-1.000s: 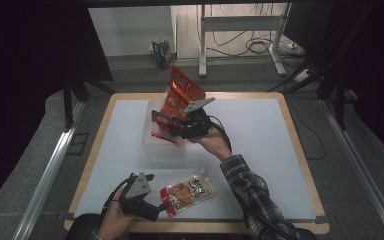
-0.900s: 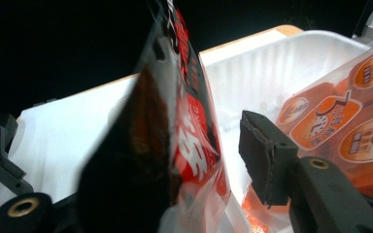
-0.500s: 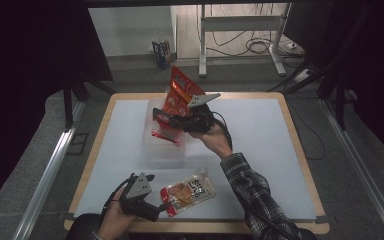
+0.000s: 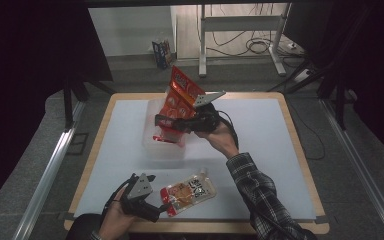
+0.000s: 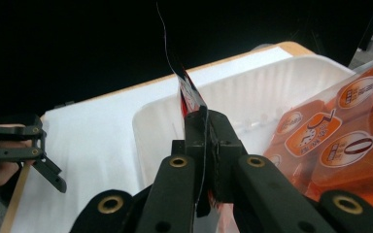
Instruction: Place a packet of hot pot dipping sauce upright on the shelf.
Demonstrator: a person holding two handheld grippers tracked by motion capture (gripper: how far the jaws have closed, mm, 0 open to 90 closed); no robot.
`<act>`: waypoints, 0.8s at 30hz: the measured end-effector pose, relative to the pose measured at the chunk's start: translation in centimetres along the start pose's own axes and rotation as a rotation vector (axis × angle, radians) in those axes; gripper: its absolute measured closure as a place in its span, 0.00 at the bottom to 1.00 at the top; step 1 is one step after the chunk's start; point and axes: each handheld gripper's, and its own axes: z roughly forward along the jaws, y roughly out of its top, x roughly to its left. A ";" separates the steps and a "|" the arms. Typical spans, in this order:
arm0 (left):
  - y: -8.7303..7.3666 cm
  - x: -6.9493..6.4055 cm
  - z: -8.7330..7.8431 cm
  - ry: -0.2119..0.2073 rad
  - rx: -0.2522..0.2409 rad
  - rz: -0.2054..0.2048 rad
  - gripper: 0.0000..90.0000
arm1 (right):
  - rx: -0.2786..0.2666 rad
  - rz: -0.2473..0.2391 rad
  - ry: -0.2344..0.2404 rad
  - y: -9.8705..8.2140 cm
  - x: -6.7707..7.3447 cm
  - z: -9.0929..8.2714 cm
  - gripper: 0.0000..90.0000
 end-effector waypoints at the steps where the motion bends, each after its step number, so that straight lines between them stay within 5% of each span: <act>1: 0.0 0.0 0.0 0.000 0.001 0.001 0.01 | 0.008 -0.003 0.001 0.0 0.0 0.1 0.97; 9: 0.0 0.0 -0.1 0.002 -0.003 0.000 0.01 | 0.077 -0.007 -0.023 -0.3 0.2 1.8 0.90; 24: 0.0 0.0 0.1 0.008 0.011 -0.007 0.01 | 0.088 0.044 -0.098 -0.8 -0.2 1.2 0.47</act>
